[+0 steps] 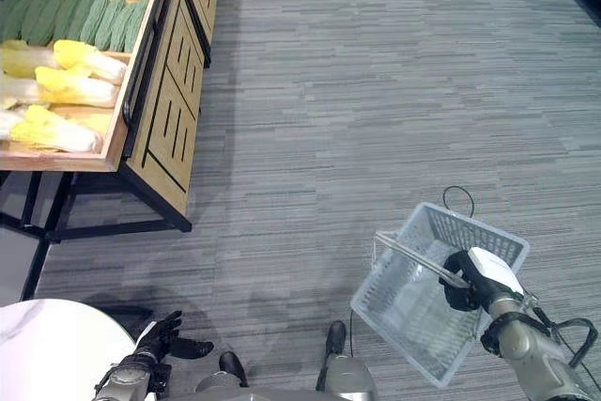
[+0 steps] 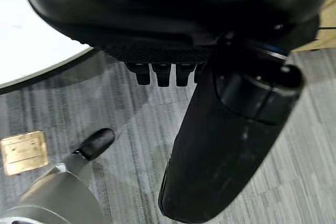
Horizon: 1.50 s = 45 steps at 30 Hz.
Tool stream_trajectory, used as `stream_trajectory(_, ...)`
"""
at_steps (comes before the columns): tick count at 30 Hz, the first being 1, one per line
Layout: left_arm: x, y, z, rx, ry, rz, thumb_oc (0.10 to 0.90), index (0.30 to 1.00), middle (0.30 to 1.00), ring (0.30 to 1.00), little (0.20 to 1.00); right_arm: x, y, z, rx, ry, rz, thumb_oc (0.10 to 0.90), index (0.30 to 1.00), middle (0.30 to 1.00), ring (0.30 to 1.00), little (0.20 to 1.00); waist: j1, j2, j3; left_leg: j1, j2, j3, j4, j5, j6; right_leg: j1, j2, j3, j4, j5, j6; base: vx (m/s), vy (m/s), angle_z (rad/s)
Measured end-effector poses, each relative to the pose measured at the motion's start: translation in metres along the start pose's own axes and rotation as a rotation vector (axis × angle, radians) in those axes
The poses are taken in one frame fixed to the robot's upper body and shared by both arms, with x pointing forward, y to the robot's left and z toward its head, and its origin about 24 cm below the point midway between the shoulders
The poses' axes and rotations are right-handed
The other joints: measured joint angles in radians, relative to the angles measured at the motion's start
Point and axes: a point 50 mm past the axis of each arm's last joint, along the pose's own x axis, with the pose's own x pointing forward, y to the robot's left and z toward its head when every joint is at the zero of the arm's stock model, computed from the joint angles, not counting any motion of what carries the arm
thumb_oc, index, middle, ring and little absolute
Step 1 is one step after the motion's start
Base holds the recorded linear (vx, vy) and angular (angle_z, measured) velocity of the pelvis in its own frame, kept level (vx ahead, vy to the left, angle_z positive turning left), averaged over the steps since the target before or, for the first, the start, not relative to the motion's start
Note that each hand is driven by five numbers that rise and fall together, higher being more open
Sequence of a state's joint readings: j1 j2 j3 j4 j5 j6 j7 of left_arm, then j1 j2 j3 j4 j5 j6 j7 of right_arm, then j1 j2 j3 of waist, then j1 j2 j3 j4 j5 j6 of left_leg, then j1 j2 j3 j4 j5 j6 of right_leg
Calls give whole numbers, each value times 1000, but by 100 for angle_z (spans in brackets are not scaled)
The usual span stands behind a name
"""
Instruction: Get the vegetables into the basket
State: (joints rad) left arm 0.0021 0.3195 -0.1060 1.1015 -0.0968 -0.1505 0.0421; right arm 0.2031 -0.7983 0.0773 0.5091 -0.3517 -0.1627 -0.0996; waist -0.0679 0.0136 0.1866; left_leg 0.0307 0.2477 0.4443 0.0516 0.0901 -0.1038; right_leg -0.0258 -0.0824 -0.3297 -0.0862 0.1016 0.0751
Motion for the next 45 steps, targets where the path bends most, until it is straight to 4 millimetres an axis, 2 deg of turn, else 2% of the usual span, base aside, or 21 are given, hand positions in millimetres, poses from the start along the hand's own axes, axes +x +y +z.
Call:
stream_trajectory(2, -1, -3, -2, -5, 5, -3, 900, 1000, 1000, 1000, 1000, 0, 0, -4, -3, 17, 4, 400, 300, 300, 300, 300, 16, 6, -2, -11, 10, -61, 36, 24, -37, -1, -4, 21, 0, 4, -14, 15, -46, -25)
stream_trajectory(3, 0, -5, 2, -9, -4, -6, 900, 1000, 1000, 1000, 1000, 0, 3, -9, 8, 44, 5, 400, 300, 300, 300, 300, 18, -9, 6, -60, 6, -146, 100, 14, -50, -2, -11, 40, -1, -1, -39, 46, -35, -12)
stream_trajectory(4, 1, -10, 6, -14, -19, -11, 900, 1000, 1000, 1000, 1000, 3, 4, -14, 8, 75, 12, 400, 300, 300, 300, 300, 34, -19, 11, -100, -27, -293, 114, -37, -88, -12, -24, 57, -1, -3, -49, 62, -2, -22)
stream_trajectory(5, 2, -17, 8, 0, -28, -33, 900, 1000, 1000, 1000, 1000, 5, 4, -20, 9, 110, 16, 400, 300, 300, 300, 300, 58, -18, 11, -97, -69, -425, -4, -47, -99, -23, -28, 76, -1, 1, -47, 70, 9, -35)
stream_trajectory(6, 1, -22, 6, -1, -22, -45, 900, 1000, 1000, 1000, 1000, 6, 4, -22, 11, 127, 16, 400, 300, 300, 300, 300, 63, -9, 11, -113, -75, -431, -50, -39, -92, -25, -27, 79, -2, 0, -47, 93, 47, -37)
stream_trajectory(8, -1, -26, -3, 9, 9, -55, 900, 1000, 1000, 1000, 1000, 6, 7, -22, 5, 121, 31, 400, 300, 300, 300, 300, 67, -4, 10, -145, -94, -401, -30, -30, -69, -24, -23, 80, -6, 2, -44, 94, 119, -34)
stream_trajectory(10, -3, -27, -8, 15, 21, -60, 900, 1000, 1000, 1000, 1000, 4, 12, -24, 3, 124, 48, 400, 300, 300, 300, 300, 58, 8, 2, -140, -112, -356, -15, -41, -25, -16, -12, 79, -6, 8, -35, 57, 159, -29)
stream_trajectory(11, -2, -26, -8, 31, 29, -60, 900, 1000, 1000, 1000, 1000, 7, 18, -24, 27, 143, 53, 400, 300, 300, 300, 300, 55, 5, -1, -131, -127, -353, -31, -25, 18, -12, -16, 88, -2, 13, -26, 32, 160, -23)
stream_trajectory(15, -3, -22, -10, 67, 32, -60, 900, 1000, 1000, 1000, 1000, 5, 40, -28, 31, 187, 129, 400, 300, 300, 300, 300, 52, -35, -17, -80, -191, -317, -126, 1, 64, -20, -75, 125, 0, 19, 20, 35, 132, -13)
stream_trajectory(18, -3, -18, -12, 73, 38, -52, 900, 1000, 1000, 1000, 1000, 4, 49, -29, 35, 203, 159, 400, 300, 300, 300, 300, 55, -39, -24, -76, -223, -315, -144, 11, 95, -24, -100, 129, 1, 37, 47, 29, 120, 5)
stream_trajectory(22, -2, -9, -10, 97, 35, -33, 900, 1000, 1000, 1000, 1000, 2, 65, -36, 57, 276, 205, 400, 300, 300, 300, 300, 75, -39, -22, -78, -240, -338, -146, -6, 109, -24, -117, 135, 34, 26, 62, 36, 107, 16)
stream_trajectory(24, 0, -6, -3, 124, 12, -31, 900, 1000, 1000, 1000, 1000, -1, 69, -40, 59, 304, 221, 400, 300, 300, 300, 300, 71, -31, -23, -81, -235, -374, -146, -4, 114, -40, -119, 186, 88, 11, 74, 18, 22, 47)
stream_trajectory(26, 1, 4, -1, 140, 7, -10, 900, 1000, 1000, 1000, 1000, 1, 69, -36, 62, 288, 220, 400, 300, 300, 300, 300, 73, -48, -14, -81, -233, -378, -141, 0, 114, -56, -118, 245, 123, -5, 80, 33, -2, 13)
stream_trajectory(28, 0, 17, -2, 158, 15, 20, 900, 1000, 1000, 1000, 1000, 8, 64, -29, 72, 259, 202, 400, 300, 300, 300, 300, 78, -77, -4, -92, -236, -374, -141, 9, 100, -44, -120, 231, 70, -6, 81, 17, -25, -6)
stream_trajectory(30, 0, 19, -3, 158, 18, 26, 900, 1000, 1000, 1000, 1000, 11, 65, -24, 83, 249, 199, 400, 300, 300, 300, 300, 83, -85, 0, -92, -235, -369, -141, 10, 91, -21, -118, 212, 23, -6, 81, 31, -41, -2)
stream_trajectory(34, -3, 12, -13, 134, 40, 12, 900, 1000, 1000, 1000, 1000, 13, 75, -16, 122, 238, 211, 400, 300, 300, 300, 300, 81, -67, -5, -88, -204, -362, -141, 11, 67, -7, -86, 202, -1, -8, 71, 31, -18, -4)
stream_trajectory(37, -4, -5, -15, 110, 38, -26, 900, 1000, 1000, 1000, 1000, 7, 84, -22, 135, 283, 236, 400, 300, 300, 300, 300, 79, -57, -8, -88, -182, -366, -141, 12, 56, -5, -68, 196, -1, -14, 59, 54, 19, 1)
stream_trajectory(42, -4, -5, -13, 110, 31, -25, 900, 1000, 1000, 1000, 1000, 1, 91, -27, 139, 315, 245, 400, 300, 300, 300, 300, 80, -59, -7, -86, -188, -355, -140, 5, 53, -9, -69, 205, 0, -15, 58, 39, 80, -5)
stream_trajectory(45, -4, -4, -14, 112, 37, -22, 900, 1000, 1000, 1000, 1000, -1, 94, -30, 154, 338, 249, 400, 300, 300, 300, 300, 79, -65, -4, -85, -204, -345, -140, -7, 70, -22, -86, 218, 21, -19, 63, 33, 167, -10)
